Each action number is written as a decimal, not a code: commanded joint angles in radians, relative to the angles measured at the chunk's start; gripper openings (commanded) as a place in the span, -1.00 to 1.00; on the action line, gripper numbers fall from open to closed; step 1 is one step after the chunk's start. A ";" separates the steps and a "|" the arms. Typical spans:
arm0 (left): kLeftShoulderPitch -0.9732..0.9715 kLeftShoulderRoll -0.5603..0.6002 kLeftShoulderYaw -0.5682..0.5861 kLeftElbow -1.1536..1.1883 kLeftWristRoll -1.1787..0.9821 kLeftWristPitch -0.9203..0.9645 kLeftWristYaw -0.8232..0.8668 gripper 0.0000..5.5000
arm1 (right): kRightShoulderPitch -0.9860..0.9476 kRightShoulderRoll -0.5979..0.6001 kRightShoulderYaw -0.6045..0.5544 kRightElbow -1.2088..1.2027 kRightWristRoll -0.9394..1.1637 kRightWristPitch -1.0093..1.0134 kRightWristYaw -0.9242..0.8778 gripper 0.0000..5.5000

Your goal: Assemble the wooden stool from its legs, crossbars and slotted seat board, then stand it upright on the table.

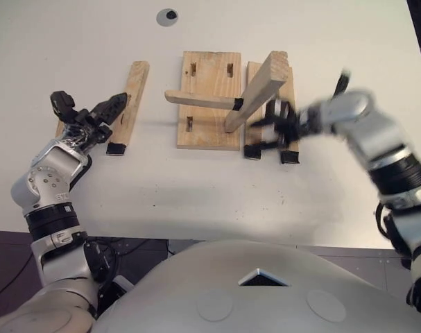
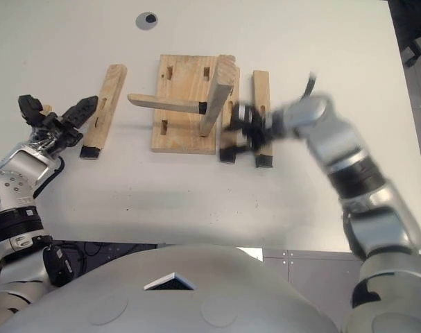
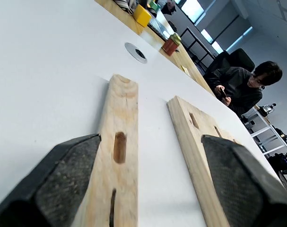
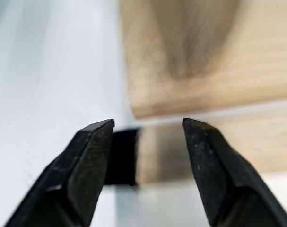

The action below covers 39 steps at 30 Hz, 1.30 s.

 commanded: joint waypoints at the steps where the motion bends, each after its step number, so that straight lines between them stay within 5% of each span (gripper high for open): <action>1: 0.027 -0.019 -0.011 -0.066 -0.011 0.000 -0.005 0.42 | -0.035 -0.029 -0.060 -0.005 -0.031 0.020 -0.010 0.22; 7: 0.073 -0.048 -0.006 -0.104 -0.017 -0.013 0.024 0.42 | 0.093 -0.065 -0.252 -0.181 0.036 0.089 -0.086 0.54; 14: 0.072 -0.019 -0.022 -0.116 -0.015 0.045 0.044 0.42 | 0.263 0.213 -0.395 -0.467 0.064 0.462 -0.564 0.54; 18: 0.046 0.028 -0.038 -0.080 0.005 0.073 0.024 0.42 | 0.310 0.385 -0.382 -0.516 0.033 0.582 -0.774 0.54; 26: 0.011 0.054 -0.061 -0.049 0.016 0.086 0.004 0.42 | 0.332 0.445 -0.301 -0.436 -0.031 0.631 -0.899 0.54; 39: 0.033 0.047 -0.089 -0.080 0.060 0.040 -0.002 0.42 | 0.328 0.411 -0.272 -0.333 -0.084 0.597 -0.882 -0.19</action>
